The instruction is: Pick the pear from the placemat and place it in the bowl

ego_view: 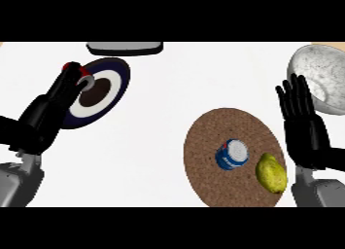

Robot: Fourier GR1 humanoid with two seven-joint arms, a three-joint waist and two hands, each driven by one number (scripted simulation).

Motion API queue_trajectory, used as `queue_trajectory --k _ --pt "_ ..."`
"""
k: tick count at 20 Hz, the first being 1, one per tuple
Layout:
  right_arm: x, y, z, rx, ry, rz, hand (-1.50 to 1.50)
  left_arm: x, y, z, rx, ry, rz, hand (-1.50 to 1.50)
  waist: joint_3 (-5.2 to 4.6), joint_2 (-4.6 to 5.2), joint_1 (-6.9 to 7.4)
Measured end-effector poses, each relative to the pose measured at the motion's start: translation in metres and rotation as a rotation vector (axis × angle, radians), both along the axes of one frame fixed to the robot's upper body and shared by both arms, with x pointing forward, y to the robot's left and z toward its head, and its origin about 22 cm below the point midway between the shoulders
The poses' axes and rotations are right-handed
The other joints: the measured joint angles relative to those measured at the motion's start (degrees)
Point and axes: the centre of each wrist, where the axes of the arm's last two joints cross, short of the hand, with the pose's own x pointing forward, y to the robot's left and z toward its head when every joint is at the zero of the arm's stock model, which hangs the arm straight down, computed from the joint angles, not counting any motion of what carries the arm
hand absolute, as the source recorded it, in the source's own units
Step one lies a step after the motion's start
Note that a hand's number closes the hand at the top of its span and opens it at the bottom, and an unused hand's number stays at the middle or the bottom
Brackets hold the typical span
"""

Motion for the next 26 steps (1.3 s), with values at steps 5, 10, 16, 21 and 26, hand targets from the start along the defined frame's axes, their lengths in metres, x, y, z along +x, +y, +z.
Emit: queue_trajectory --k 5,10,16,21,26 --pt "-0.010 -0.007 -0.022 0.268 -0.074 0.157 1.50 0.001 0.015 0.001 0.058 -0.036 0.105 0.00 1.74 -0.01 1.89" --pt "-0.034 -0.048 -0.077 0.447 0.016 0.044 -1.50 0.001 0.027 -0.001 0.118 -0.058 0.219 0.00 2.35 0.87 2.60" --pt "-0.069 -0.100 -0.120 0.575 -0.122 0.125 -1.50 0.000 0.026 -0.009 0.151 -0.052 0.285 0.00 2.31 0.48 2.45" --pt "-0.080 -0.160 -0.113 0.412 -0.059 0.169 -1.50 0.000 0.019 -0.016 0.163 -0.042 0.295 0.00 2.14 0.29 3.01" --pt "-0.069 -0.199 -0.080 0.179 0.007 0.234 -1.50 0.002 0.010 -0.014 0.169 -0.047 0.295 0.00 2.07 0.07 3.44"
